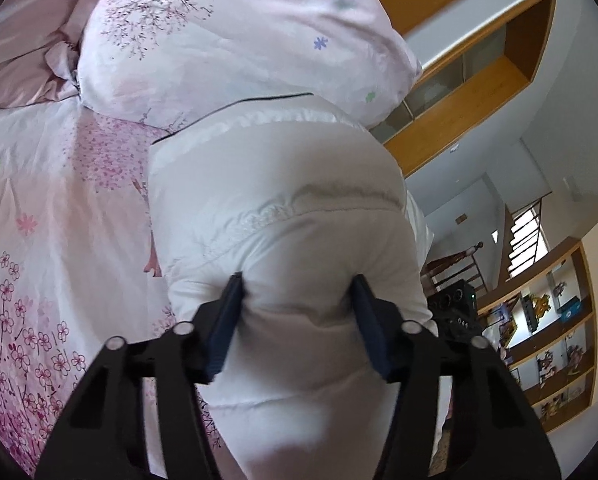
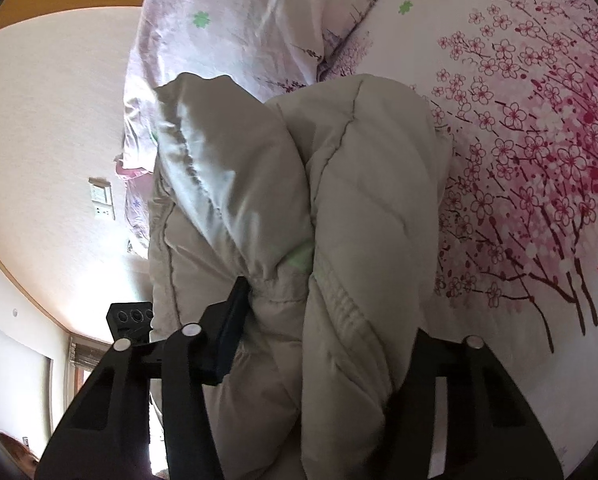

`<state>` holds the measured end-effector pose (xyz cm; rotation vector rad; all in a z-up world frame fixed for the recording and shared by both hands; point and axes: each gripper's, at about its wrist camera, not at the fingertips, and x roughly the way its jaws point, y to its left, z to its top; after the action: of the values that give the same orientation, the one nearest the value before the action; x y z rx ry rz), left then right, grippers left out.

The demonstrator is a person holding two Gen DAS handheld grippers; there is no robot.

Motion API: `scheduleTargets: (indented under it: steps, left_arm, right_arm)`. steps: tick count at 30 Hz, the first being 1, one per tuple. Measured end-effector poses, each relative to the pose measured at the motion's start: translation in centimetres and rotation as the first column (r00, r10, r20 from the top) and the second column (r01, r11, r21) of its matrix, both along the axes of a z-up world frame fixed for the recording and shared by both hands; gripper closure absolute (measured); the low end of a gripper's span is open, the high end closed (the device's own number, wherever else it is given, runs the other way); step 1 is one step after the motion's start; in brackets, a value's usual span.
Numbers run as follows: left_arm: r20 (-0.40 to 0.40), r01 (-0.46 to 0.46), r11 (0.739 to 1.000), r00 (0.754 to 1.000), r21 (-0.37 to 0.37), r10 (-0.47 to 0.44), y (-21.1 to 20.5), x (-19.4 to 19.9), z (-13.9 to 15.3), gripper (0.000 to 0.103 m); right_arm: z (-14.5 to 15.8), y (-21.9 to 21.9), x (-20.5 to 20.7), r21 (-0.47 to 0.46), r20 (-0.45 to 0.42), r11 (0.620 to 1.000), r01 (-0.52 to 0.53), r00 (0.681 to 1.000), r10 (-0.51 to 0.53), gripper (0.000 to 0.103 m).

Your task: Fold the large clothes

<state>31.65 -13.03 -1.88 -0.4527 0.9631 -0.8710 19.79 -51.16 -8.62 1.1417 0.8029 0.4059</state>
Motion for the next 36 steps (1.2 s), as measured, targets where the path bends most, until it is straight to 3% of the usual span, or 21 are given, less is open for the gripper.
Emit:
scheduleTargets:
  steps: [2, 4, 6, 7, 8, 10, 14, 17, 22, 25, 27, 30, 32, 36]
  left_arm:
    - [-0.002, -0.002, 1.000, 1.000, -0.007, 0.002, 0.4, 0.1, 0.1, 0.059]
    - [-0.031, 0.005, 1.000, 1.000, -0.006, -0.005, 0.9, 0.4, -0.1, 0.057]
    - [-0.058, 0.013, 1.000, 0.998, -0.012, -0.013, 1.6, 0.8, -0.5, 0.050]
    - [-0.075, 0.004, 1.000, 0.997, -0.004, -0.004, 2.2, 0.9, -0.8, 0.040]
    - [-0.081, -0.007, 1.000, 0.997, 0.012, 0.008, 2.7, 0.9, -1.0, 0.029]
    - [-0.083, -0.017, 0.999, 0.996, 0.031, 0.019, 3.6, 1.0, -1.5, 0.018]
    - [-0.160, -0.002, 1.000, 0.987, -0.008, 0.000, 4.1, 1.9, -3.1, 0.009]
    - [-0.201, 0.034, 0.998, 0.979, -0.049, -0.043, 3.5, 2.4, -4.1, 0.004]
    - [-0.308, 0.106, 0.977, 0.938, -0.184, -0.160, 1.7, 3.5, -6.1, 0.002]
    - [-0.333, 0.093, 0.968, 0.928, -0.231, -0.169, 1.3, 3.7, -7.0, 0.002]
    - [-0.317, 0.089, 0.967, 0.934, -0.239, -0.164, 1.2, 3.4, -6.9, 0.002]
    - [-0.276, 0.094, 0.969, 0.948, -0.230, -0.157, 0.9, 2.7, -6.3, 0.005]
    - [-0.232, 0.094, 0.970, 0.962, -0.226, -0.147, 0.7, 2.1, -5.5, 0.015]
    - [-0.179, 0.075, 0.973, 0.977, -0.217, -0.116, 1.3, 1.8, -4.2, 0.032]
  right_arm:
    - [0.2, -0.1, -0.2, -0.003, 0.006, 1.000, 0.006, 1.000, -0.006, 0.056]
    - [0.2, -0.1, -0.3, 0.007, 0.007, 1.000, 0.003, 1.000, -0.003, 0.056]
    - [0.1, -0.2, -0.6, 0.017, 0.006, 1.000, -0.006, 1.000, 0.005, 0.056]
    - [0.1, -0.1, -0.5, 0.020, 0.003, 1.000, -0.007, 1.000, 0.007, 0.055]
    - [0.2, -0.1, -0.5, 0.019, -0.003, 1.000, -0.008, 1.000, 0.008, 0.051]
    - [0.3, -0.1, -0.5, -0.003, -0.022, 1.000, -0.013, 1.000, 0.013, 0.040]
    - [1.2, 0.2, -0.3, -0.125, -0.077, 0.992, -0.023, 0.997, 0.013, 0.012]
    - [1.5, -0.5, -0.9, -0.144, -0.121, 0.989, -0.042, 0.992, 0.024, 0.002]
    - [-0.8, -0.9, -0.2, -0.019, -0.158, 0.995, -0.098, 0.983, 0.094, 0.001]
    - [-0.6, 0.2, 0.5, -0.034, -0.139, 0.994, -0.108, 0.985, 0.102, 0.001]
    - [-0.3, 0.7, 0.5, -0.062, -0.118, 0.993, -0.104, 0.988, 0.096, 0.006]
    - [0.3, 1.2, 0.2, -0.087, -0.076, 0.990, -0.107, 0.992, 0.101, 0.022]
    - [0.9, 1.5, -0.1, -0.115, -0.056, 0.987, -0.110, 0.993, 0.105, 0.033]
    - [1.9, 2.1, -0.3, -0.146, -0.035, 0.982, -0.117, 0.993, 0.113, 0.042]
